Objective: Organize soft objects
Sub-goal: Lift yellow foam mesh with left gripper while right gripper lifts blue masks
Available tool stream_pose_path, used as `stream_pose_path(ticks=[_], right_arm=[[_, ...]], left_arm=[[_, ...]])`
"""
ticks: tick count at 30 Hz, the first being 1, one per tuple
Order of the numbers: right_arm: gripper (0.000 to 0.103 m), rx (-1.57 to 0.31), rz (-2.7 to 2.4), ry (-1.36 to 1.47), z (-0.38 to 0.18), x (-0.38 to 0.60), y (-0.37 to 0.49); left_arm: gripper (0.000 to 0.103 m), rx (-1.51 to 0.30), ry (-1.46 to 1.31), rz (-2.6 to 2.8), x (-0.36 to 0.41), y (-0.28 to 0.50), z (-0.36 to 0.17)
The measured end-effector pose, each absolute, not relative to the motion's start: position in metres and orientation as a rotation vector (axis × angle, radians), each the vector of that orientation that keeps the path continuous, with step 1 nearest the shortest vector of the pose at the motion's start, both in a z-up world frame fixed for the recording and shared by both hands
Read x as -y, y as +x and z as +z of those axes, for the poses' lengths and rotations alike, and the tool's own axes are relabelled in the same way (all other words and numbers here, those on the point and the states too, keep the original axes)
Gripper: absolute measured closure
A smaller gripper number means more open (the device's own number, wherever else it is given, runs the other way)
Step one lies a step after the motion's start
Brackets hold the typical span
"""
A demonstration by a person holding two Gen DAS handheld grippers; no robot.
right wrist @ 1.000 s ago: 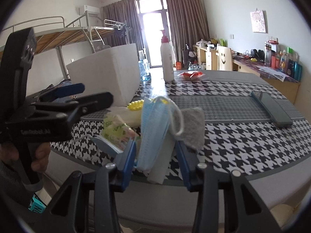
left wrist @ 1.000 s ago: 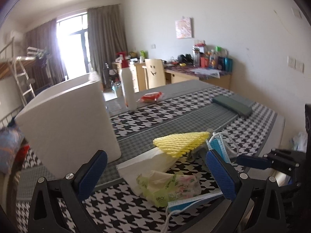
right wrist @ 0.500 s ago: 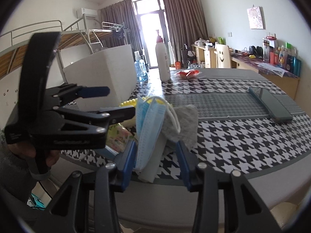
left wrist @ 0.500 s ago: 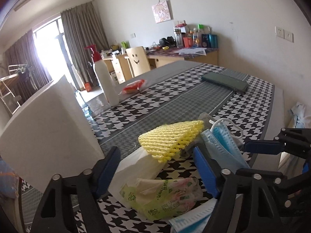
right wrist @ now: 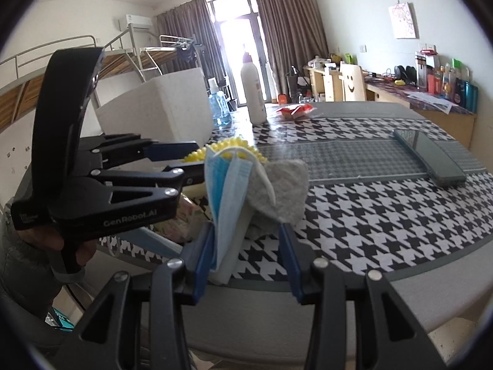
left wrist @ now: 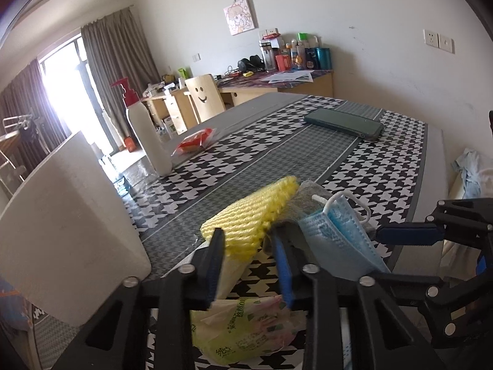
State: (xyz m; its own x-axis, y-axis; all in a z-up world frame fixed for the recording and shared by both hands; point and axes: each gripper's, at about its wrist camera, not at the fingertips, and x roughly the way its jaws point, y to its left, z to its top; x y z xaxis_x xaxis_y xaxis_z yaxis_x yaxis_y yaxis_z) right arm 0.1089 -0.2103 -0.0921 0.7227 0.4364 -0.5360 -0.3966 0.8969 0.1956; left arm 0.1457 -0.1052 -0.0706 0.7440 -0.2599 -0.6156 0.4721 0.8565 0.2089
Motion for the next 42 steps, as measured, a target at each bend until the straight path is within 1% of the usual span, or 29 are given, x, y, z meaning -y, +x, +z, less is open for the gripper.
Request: stream_pose_path(ticks=[1, 2, 5, 31, 42], right_arm=[[0.056, -0.609, 0.461, 0.07, -0.092, 0.211, 0.109], [0.056, -0.609, 0.462, 0.072, -0.092, 0.211, 0.109], [0.056, -0.609, 0.465, 0.072, -0.093, 0.21, 0.107], [0.056, -0.571, 0.491, 0.009, -0.076, 0.189, 0.099], [0.056, -0.594, 0.549, -0.015, -0.074, 0.168, 0.104]], left_arm=[[0.08, -0.61, 0.36, -0.414, 0.106, 0.146, -0.07], [0.088, -0.612, 0.352, -0.417, 0.105, 0.147, -0.069], [0.092, -0.617, 0.325, -0.423, 0.102, 0.149, -0.068], [0.093, -0.457, 0.175, -0.334, 0.052, 0.113, -0.022], [0.093, -0.417, 0.136, -0.274, 0.027, 0.086, -0.018]])
